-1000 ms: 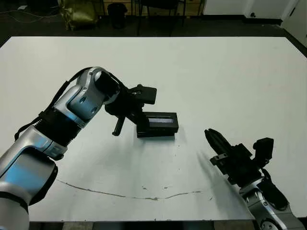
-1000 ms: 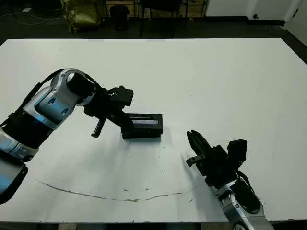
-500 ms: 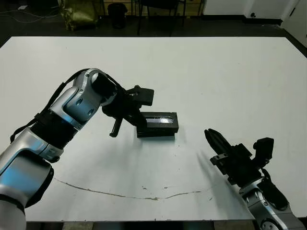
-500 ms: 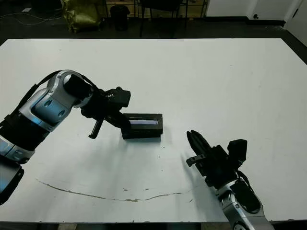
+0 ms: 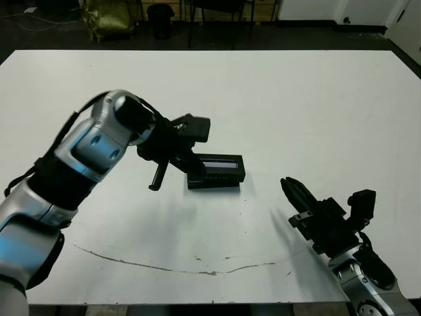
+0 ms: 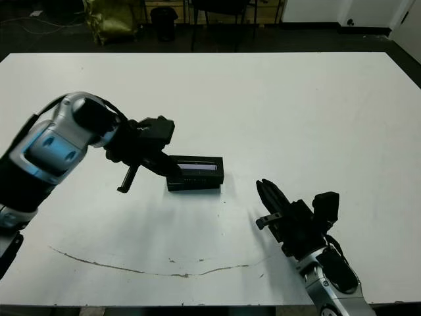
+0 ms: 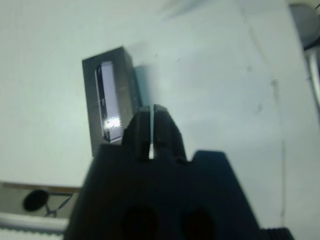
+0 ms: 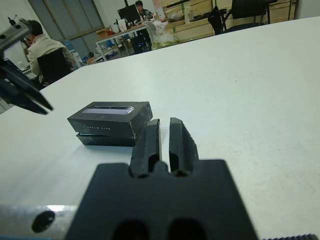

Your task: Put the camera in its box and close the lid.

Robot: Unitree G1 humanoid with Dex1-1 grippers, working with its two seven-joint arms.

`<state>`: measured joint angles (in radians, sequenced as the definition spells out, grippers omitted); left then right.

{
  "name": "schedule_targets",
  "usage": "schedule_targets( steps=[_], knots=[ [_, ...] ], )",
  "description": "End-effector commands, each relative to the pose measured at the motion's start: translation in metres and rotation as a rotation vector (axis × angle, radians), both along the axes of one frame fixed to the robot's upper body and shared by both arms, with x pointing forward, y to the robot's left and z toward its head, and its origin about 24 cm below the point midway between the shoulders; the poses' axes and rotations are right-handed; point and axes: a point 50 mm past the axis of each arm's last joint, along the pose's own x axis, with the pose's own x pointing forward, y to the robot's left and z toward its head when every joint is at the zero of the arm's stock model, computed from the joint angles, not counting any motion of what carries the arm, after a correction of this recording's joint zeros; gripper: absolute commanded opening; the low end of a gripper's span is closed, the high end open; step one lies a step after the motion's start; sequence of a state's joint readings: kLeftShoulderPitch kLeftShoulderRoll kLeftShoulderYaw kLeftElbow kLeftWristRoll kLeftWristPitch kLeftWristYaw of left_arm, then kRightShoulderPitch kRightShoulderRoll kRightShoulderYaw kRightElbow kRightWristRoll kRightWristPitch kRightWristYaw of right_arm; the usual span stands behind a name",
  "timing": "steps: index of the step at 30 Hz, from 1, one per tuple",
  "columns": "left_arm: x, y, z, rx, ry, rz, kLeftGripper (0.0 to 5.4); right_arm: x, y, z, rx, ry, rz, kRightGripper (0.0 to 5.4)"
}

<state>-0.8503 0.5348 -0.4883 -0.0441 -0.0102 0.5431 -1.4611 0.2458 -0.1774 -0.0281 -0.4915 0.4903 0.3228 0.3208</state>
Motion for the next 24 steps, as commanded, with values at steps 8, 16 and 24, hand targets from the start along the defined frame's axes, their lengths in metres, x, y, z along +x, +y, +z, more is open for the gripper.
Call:
schedule_targets(
  steps=[8,16,24],
  knots=[
    [-0.025,0.009,-0.009,-0.059,0.092,0.029,0.01,0.000,-0.004,-0.007,0.015,0.018,0.001,0.00],
    [-0.025,0.020,0.010,-0.327,-0.111,0.268,0.22,0.000,-0.004,-0.007,0.007,0.019,0.008,0.00],
    [0.002,0.044,0.005,-0.463,-0.324,0.373,2.04,0.001,-0.004,-0.009,0.032,0.007,0.024,0.00]
  ],
)
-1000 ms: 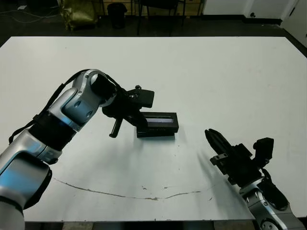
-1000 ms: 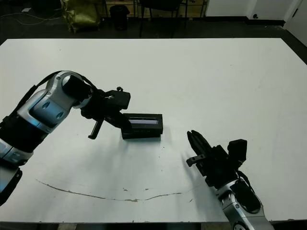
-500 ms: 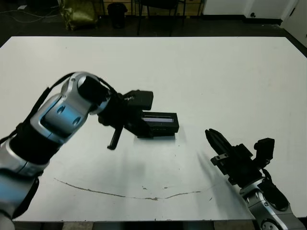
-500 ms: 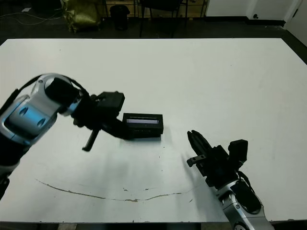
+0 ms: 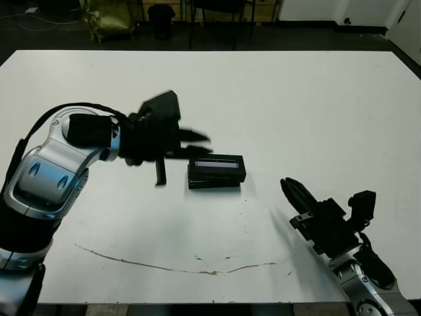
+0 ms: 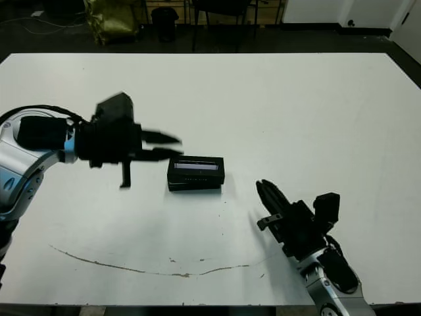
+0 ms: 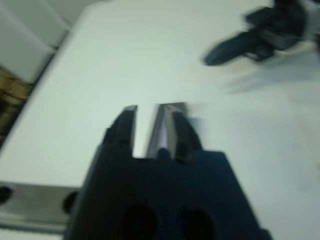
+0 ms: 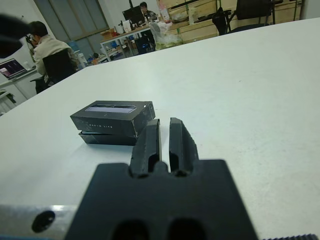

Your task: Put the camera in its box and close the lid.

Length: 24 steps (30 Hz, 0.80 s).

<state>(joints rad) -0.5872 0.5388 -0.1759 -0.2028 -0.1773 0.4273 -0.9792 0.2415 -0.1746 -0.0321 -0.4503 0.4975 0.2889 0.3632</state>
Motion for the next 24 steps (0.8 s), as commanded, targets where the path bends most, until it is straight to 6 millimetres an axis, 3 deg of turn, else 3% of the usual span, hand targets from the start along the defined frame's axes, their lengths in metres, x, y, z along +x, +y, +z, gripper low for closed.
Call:
schedule_targets(
  steps=[1,8,14,18,24],
  knots=[
    [0.009,0.009,-0.007,-0.005,-0.007,0.013,2.29,0.000,-0.003,-0.005,0.015,0.015,0.002,0.00],
    [0.028,0.013,-0.019,0.034,0.101,-0.041,4.02,-0.002,-0.001,-0.003,-0.001,0.039,-0.016,0.00],
    [0.045,0.014,-0.030,0.130,0.315,-0.197,5.38,-0.001,-0.002,-0.004,0.002,0.023,-0.003,0.00],
    [0.053,0.013,-0.034,0.188,0.454,-0.339,5.38,-0.001,-0.002,-0.004,-0.027,0.038,-0.025,0.00],
    [0.055,0.003,-0.039,0.164,0.497,-0.438,5.38,0.000,-0.002,-0.004,-0.049,0.019,-0.025,0.00]
  ],
)
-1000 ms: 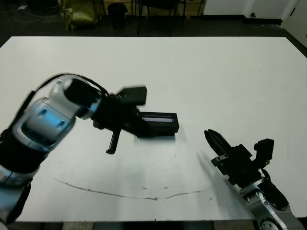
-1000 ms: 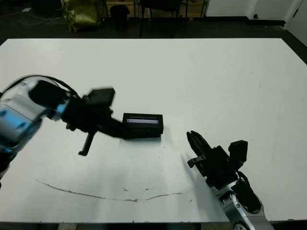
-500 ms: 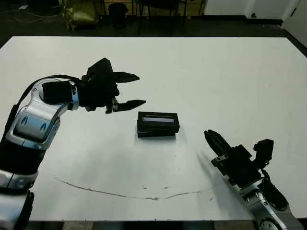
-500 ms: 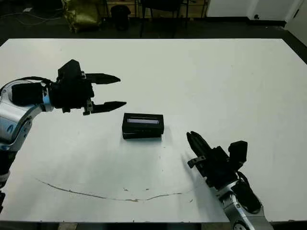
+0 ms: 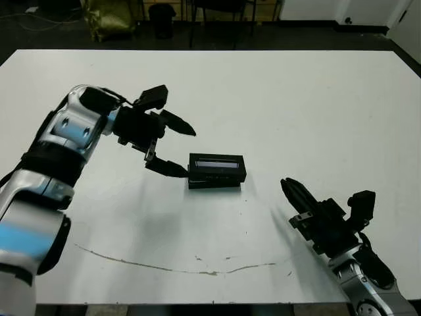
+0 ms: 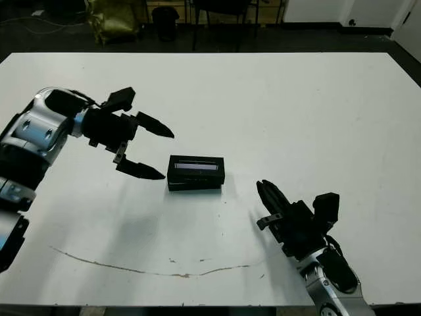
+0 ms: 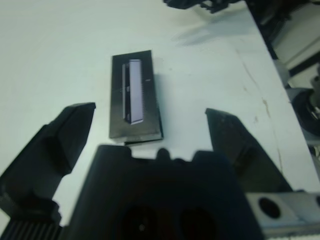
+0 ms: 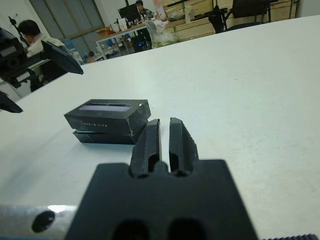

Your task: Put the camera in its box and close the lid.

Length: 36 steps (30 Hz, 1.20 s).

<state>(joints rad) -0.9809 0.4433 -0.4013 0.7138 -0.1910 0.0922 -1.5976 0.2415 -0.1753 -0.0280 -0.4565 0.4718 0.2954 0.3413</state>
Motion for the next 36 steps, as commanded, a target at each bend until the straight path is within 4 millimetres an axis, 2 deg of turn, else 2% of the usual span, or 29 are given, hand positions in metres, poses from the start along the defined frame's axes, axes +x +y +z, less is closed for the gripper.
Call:
schedule_targets(
  steps=[1,9,22,36],
  knots=[
    [-0.001,-0.003,-0.006,-0.023,0.048,-0.028,5.38,-0.001,-0.002,-0.004,-0.024,0.014,-0.009,0.00],
    [0.000,-0.001,-0.016,-0.066,0.091,-0.002,5.38,0.000,-0.001,-0.003,-0.009,0.023,-0.004,0.00],
    [0.006,0.005,-0.025,-0.087,-0.049,0.101,5.38,-0.001,-0.001,-0.005,-0.014,0.029,0.003,0.00],
    [0.005,0.008,-0.032,-0.071,-0.009,0.124,5.38,-0.001,-0.002,-0.005,-0.047,0.035,-0.018,0.00]
  ],
)
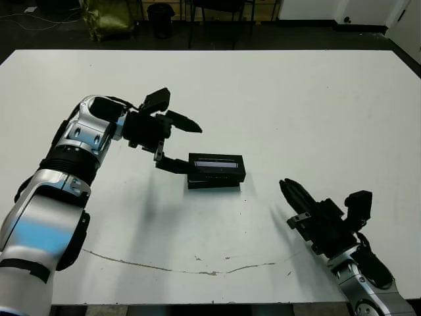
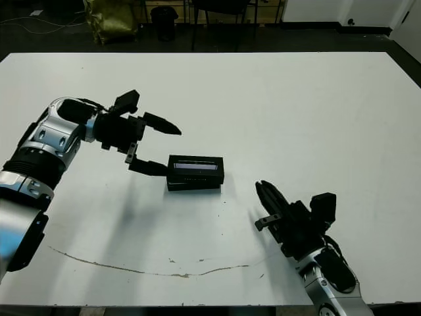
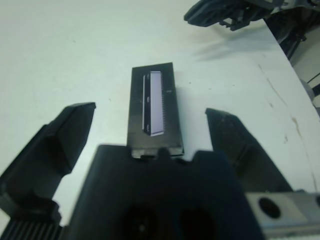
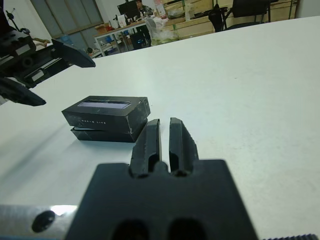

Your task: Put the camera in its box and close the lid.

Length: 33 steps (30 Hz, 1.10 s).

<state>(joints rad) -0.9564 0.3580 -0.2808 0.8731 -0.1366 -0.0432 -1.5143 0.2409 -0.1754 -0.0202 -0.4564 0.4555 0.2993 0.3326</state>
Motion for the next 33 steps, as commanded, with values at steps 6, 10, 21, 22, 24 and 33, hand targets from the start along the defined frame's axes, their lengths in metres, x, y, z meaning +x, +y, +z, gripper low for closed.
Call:
schedule_targets(
  steps=[6,10,21,22,24,33],
  knots=[
    [-0.005,0.005,-0.018,0.031,0.049,0.008,5.38,-0.001,-0.003,-0.005,-0.009,0.026,-0.011,0.00],
    [-0.006,0.006,-0.023,0.035,0.065,0.019,5.38,-0.002,-0.003,-0.004,-0.006,0.033,-0.014,0.00],
    [-0.004,0.003,-0.029,-0.026,0.051,0.077,5.38,-0.002,-0.003,-0.005,0.011,0.026,-0.003,0.00],
    [-0.004,0.002,-0.029,-0.032,0.051,0.078,5.38,-0.002,-0.003,-0.005,0.011,0.029,-0.004,0.00],
    [-0.003,0.002,-0.029,-0.039,0.043,0.082,5.38,-0.002,-0.003,-0.005,0.026,0.031,0.004,0.00],
    [-0.002,0.002,-0.033,-0.039,0.063,0.118,5.38,-0.001,-0.004,-0.006,0.021,0.028,0.003,0.00]
  ],
)
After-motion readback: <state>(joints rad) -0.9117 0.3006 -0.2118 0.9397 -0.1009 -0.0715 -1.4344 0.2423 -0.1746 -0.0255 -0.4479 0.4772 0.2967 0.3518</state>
